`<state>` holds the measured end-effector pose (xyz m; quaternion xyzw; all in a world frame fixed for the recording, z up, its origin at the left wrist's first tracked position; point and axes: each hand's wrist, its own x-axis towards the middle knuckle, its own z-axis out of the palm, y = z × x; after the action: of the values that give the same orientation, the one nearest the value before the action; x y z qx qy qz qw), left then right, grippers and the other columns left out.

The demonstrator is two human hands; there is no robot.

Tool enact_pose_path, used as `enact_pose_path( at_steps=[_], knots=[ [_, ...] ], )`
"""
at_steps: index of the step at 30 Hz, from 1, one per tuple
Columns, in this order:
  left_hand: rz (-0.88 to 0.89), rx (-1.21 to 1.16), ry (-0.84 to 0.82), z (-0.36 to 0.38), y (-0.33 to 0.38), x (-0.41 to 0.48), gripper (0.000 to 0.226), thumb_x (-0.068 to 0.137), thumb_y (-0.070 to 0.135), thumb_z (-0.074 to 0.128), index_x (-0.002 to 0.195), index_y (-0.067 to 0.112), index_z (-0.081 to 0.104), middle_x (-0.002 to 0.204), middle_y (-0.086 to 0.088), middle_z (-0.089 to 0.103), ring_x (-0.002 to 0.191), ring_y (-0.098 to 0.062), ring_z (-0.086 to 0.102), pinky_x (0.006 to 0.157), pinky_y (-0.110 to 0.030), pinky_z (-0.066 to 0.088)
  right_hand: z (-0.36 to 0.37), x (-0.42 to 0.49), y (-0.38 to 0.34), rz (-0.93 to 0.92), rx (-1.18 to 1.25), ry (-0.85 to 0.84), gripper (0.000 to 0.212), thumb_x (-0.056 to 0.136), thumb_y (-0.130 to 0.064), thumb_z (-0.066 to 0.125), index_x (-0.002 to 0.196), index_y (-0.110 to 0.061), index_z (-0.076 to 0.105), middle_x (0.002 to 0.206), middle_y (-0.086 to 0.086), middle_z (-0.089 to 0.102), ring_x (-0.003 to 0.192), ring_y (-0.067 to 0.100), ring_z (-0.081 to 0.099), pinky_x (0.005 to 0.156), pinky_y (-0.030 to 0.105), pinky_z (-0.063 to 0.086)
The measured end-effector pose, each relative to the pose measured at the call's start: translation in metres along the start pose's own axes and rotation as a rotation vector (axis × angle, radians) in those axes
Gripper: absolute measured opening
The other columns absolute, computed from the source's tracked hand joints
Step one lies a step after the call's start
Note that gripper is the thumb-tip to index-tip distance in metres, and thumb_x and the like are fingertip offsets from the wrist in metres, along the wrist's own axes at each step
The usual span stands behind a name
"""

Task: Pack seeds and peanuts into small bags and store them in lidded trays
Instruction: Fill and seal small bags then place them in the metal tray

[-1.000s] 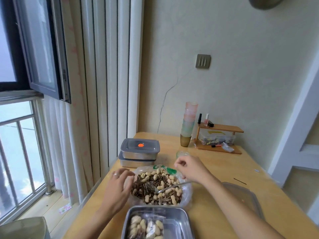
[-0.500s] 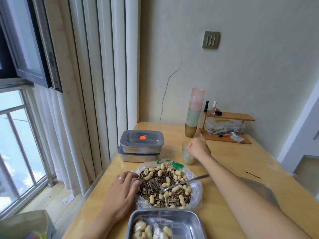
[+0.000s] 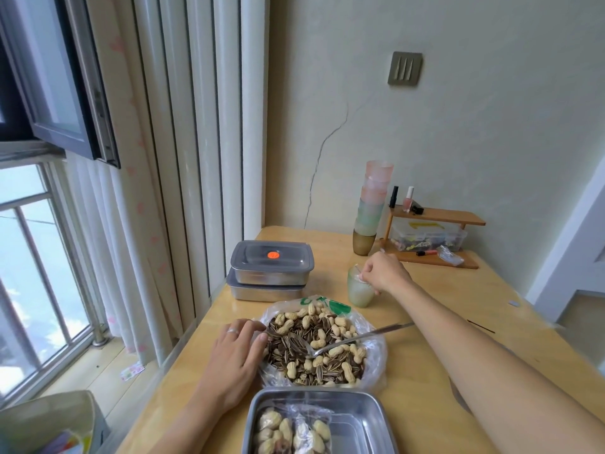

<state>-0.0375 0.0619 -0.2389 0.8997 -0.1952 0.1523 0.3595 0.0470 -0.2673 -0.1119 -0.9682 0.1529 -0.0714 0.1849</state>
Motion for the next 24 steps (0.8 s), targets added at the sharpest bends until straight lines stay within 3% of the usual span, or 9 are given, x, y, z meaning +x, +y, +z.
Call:
enact_pose_path(
  at_steps=[4,9,14,17,20,24],
  knots=[
    [-0.005,0.007,0.0,-0.001,0.001,0.0,0.047,0.101,0.068,0.017,0.115,0.043,0.055,0.114,0.025,0.047,0.112,-0.002,0.045,0.099,-0.036,0.042,-0.003,0.008,0.001,-0.031,-0.008,0.074,0.037,0.089,-0.008,0.054,0.056,-0.02,0.063,0.096,0.006,0.072,0.074,0.032,0.072,0.076,0.044,0.063],
    [0.001,-0.004,0.029,-0.002,0.001,-0.001,0.047,0.1,0.068,0.019,0.114,0.043,0.056,0.12,0.023,0.044,0.118,-0.002,0.042,0.102,-0.034,0.04,0.0,0.003,0.006,0.007,0.052,0.062,0.03,0.086,-0.003,0.05,0.067,-0.018,0.068,0.066,0.004,0.074,0.071,0.024,0.074,0.082,0.043,0.062],
    [-0.024,-0.066,0.146,-0.012,0.011,-0.006,0.04,0.1,0.064,0.028,0.12,0.044,0.056,0.135,0.02,0.039,0.133,-0.004,0.035,0.108,-0.034,0.031,-0.006,-0.011,0.008,-0.066,0.223,0.323,0.024,0.1,-0.017,0.047,0.082,-0.027,0.058,0.079,0.001,0.069,0.068,0.024,0.069,0.064,0.043,0.062],
    [0.036,-0.086,0.214,-0.022,0.027,-0.003,0.037,0.102,0.058,0.033,0.125,0.04,0.055,0.134,0.019,0.043,0.134,-0.003,0.038,0.106,-0.029,0.031,-0.014,-0.042,-0.005,-0.203,0.344,0.44,0.017,0.104,-0.015,0.051,0.09,-0.02,0.06,0.083,-0.001,0.068,0.069,0.018,0.067,0.06,0.04,0.06],
    [0.059,-0.171,0.213,-0.025,0.052,0.012,0.034,0.106,0.053,0.037,0.128,0.035,0.057,0.127,0.023,0.055,0.121,0.0,0.051,0.097,-0.015,0.039,-0.006,-0.076,-0.019,-0.266,0.528,0.293,0.015,0.106,-0.018,0.052,0.095,-0.018,0.062,0.088,-0.004,0.07,0.057,0.009,0.066,0.054,0.026,0.058],
    [-0.068,-0.479,0.084,-0.016,0.076,0.043,0.045,0.104,0.056,0.04,0.131,0.029,0.062,0.122,0.02,0.069,0.115,0.002,0.063,0.098,-0.03,0.053,0.022,-0.107,-0.028,-0.251,0.847,0.0,0.014,0.107,-0.019,0.052,0.1,-0.018,0.064,0.091,0.002,0.075,0.052,0.016,0.06,0.049,0.021,0.046]
  ],
)
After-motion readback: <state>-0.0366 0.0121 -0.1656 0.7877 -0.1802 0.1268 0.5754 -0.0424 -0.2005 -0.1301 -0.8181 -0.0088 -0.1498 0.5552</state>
